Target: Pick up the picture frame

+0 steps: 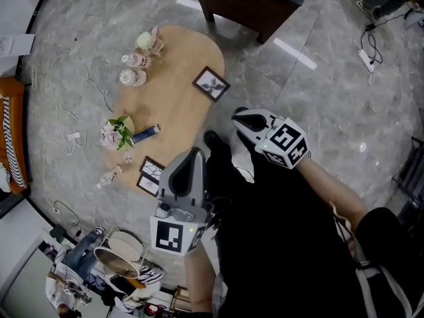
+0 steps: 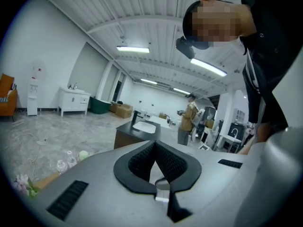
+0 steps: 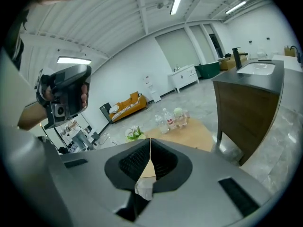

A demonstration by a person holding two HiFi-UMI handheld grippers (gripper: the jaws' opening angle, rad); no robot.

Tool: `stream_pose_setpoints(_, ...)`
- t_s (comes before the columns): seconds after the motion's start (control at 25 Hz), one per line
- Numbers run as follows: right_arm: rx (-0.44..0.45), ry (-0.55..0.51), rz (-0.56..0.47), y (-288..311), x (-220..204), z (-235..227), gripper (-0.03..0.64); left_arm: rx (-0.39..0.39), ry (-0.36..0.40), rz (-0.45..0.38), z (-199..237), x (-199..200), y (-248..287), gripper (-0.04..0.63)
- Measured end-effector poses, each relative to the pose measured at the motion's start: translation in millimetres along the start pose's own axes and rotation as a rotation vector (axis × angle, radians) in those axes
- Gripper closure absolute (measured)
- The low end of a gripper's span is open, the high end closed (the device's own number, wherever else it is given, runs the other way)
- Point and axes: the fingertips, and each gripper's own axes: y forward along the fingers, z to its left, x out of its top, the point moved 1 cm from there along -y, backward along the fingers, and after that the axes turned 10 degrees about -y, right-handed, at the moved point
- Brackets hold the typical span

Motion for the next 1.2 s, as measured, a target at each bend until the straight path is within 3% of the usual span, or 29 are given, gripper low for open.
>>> stream_pose_setpoints(0.28,0.046,0.078,0.054,35,-44,-33,0.603,0.044,-0.049,0.024,12,-30,24,0.583)
stream_pose_setpoints(0.64,0.044,0.209,0.078,92,-114,-71,0.603,0.073,-0.118,0.076,54,-89,59,0.583)
stream_pose_setpoints(0.8,0.056,0.256,0.100,116,-149,-84,0.603,0.047,-0.097,0.128,60,-116,75,0.583)
stream_pose_setpoints(1.12,0.059,0.372,0.134,156,-215,-114,0.600,0.030,-0.129,0.172,82,-166,104,0.583)
stream_pose_setpoints(1.2,0.053,0.404,0.141,166,-230,-120,0.563,0.040,-0.138,0.186,90,-178,109,0.583)
